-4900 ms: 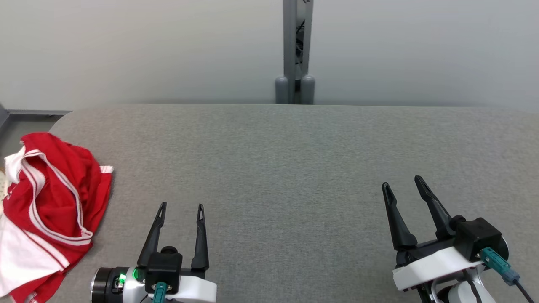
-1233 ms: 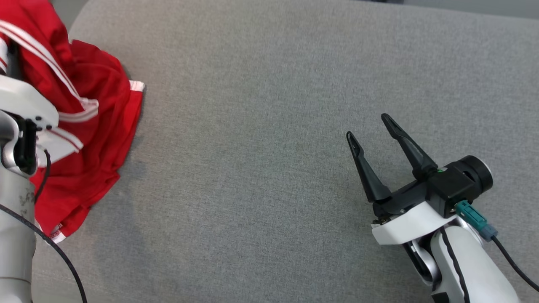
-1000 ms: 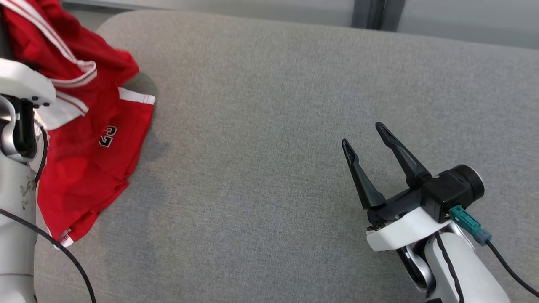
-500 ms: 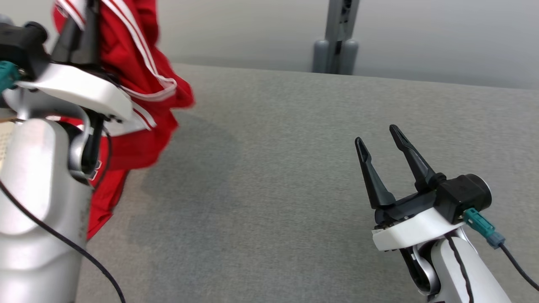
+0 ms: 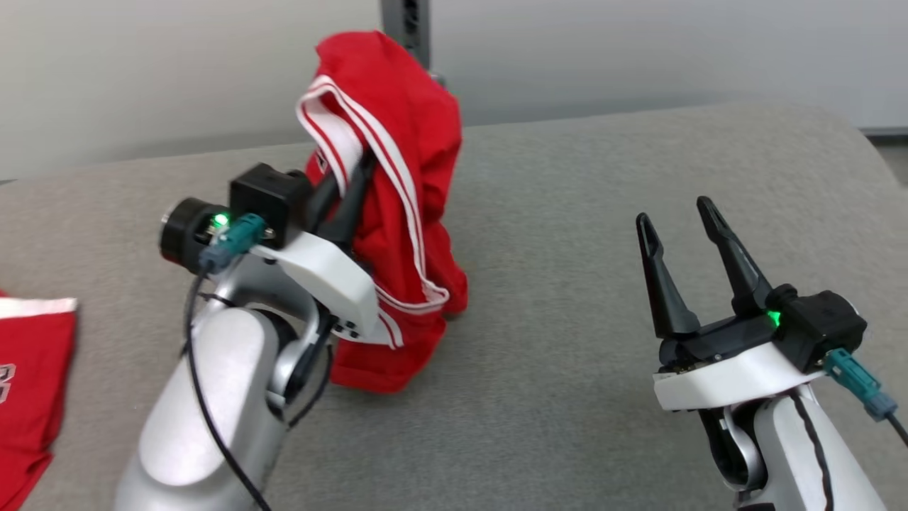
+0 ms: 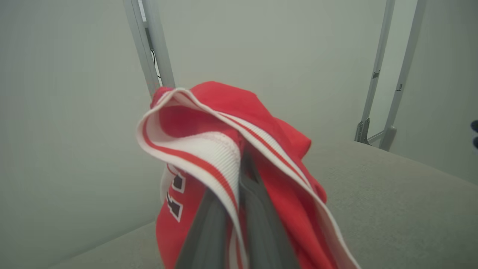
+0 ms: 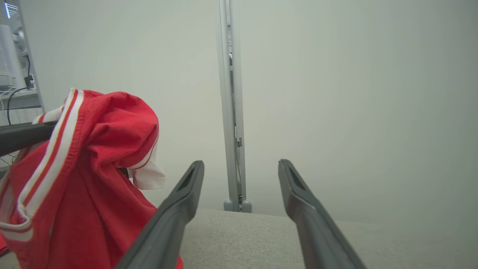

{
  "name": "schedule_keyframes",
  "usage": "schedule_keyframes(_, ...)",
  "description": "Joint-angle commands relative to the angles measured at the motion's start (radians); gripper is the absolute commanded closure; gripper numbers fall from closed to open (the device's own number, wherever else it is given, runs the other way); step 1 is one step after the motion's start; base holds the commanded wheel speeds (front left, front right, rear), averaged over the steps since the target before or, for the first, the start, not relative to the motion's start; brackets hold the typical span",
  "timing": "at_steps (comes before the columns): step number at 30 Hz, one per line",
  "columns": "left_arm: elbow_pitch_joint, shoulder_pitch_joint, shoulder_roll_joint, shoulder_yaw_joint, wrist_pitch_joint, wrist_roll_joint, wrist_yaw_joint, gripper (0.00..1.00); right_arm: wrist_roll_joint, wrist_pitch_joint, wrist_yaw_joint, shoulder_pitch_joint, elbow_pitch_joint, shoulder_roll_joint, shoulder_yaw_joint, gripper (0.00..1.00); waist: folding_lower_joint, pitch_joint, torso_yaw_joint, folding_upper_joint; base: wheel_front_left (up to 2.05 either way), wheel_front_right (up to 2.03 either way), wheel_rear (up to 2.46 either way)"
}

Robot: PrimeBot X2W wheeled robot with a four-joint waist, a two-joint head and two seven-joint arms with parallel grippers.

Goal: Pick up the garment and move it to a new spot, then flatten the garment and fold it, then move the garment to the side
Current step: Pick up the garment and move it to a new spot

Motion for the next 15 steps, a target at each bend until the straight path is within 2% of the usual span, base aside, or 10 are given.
schedule_keyframes(1,0.006,0.008,-0.008,-0.011,-0.004,0.005,0.004,1.0,0.005,-0.003,0.002,-0.007,-0.009,-0.005,-0.008,0.0,0.0,0.041,-0.082,-0.0001,0.0,0.0,0.0)
schedule_keyframes(9,0.13,-0.053,-0.077,-0.072,-0.047,0.01,0.046,1.0,0.037,-0.003,0.002,-0.048,-0.033,-0.004,-0.031,0.0,0.0,0.147,-0.216,-0.0001,0.0,0.0,0.0)
schedule_keyframes(15,0.281,-0.132,-0.095,-0.128,-0.111,-0.007,0.083,1.0,0.061,-0.003,0.002,-0.066,-0.035,-0.004,-0.043,0.0,0.0,0.21,-0.285,-0.0001,0.0,0.0,0.0)
